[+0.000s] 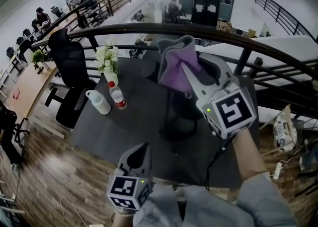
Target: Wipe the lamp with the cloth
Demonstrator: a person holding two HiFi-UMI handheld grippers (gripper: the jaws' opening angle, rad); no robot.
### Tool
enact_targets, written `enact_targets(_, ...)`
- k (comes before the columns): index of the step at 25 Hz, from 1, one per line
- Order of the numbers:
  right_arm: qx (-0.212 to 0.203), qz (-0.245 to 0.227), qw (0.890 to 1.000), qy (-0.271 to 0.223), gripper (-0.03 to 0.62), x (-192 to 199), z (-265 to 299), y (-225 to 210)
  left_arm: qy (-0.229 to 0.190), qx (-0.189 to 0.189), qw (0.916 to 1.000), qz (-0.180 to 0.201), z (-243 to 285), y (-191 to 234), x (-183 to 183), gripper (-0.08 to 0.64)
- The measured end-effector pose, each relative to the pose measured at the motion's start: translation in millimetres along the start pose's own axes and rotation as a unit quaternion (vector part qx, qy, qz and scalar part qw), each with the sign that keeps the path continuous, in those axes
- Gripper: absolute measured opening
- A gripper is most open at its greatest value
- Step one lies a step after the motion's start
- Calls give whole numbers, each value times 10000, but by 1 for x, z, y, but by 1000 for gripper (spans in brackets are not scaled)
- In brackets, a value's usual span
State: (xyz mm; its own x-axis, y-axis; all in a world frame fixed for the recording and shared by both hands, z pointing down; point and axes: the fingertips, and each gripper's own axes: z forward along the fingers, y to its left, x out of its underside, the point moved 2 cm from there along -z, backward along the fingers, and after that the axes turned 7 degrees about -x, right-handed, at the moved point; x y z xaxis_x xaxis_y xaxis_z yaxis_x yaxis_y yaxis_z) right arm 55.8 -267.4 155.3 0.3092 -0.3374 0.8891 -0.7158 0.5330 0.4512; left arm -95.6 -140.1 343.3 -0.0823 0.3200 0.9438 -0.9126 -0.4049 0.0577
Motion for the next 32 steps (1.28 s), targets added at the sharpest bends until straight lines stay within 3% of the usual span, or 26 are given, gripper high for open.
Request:
enact_targets(7,-100,-3,9997,209,89,23,10,-9,17,-57,10000,-13,0,3,0,9)
enact_targets(15,-91,212,9962,835,89,81,11,-17,95,-108,9999,-35,1,1,5,9)
enact_targets(24,229,672,9856,1538,89,156,-6,-27,194,-109,9998,-2,4,3,8,9)
enact_targets(32,602,1058,9755,1834,89,183,-49,-30,199,-12,9998,12,6,1,7,9)
